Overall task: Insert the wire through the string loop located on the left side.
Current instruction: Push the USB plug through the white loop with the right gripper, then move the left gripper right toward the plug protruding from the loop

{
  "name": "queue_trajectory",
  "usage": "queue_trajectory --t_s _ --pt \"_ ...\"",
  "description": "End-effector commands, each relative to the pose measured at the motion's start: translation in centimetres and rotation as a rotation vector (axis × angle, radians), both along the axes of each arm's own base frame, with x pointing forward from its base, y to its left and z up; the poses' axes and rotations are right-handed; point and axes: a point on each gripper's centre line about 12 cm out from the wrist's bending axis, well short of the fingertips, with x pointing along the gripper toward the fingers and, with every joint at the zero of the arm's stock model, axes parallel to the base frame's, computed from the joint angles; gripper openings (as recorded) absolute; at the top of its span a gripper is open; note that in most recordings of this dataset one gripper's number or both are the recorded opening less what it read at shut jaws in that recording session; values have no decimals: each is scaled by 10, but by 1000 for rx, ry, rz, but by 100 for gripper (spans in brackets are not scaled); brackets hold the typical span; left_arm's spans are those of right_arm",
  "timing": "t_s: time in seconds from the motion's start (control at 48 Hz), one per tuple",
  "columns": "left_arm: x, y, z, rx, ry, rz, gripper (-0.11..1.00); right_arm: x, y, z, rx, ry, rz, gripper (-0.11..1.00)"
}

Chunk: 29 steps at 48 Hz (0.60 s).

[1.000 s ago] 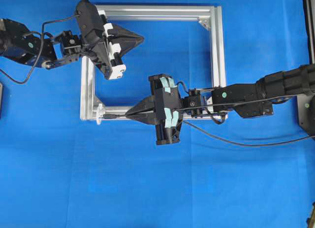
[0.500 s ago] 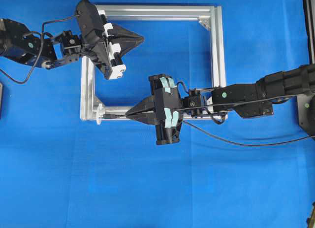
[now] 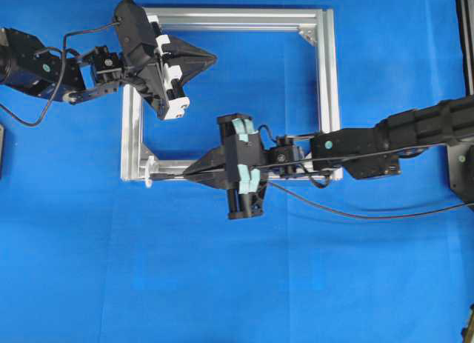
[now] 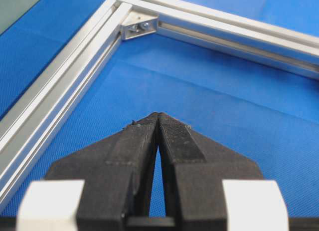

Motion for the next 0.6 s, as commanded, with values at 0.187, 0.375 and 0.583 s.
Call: queue_trajectory --t_s 0.187,0.375,0.583 --pt "3 -2 15 14 -42 -9 0 30 1 15 3 -70 0 0" --pt "2 -3 14 13 -41 -10 0 43 0 13 2 -64 -4 0" --pt "1 -3 13 12 -36 -10 0 49 0 11 3 -67 -5 0"
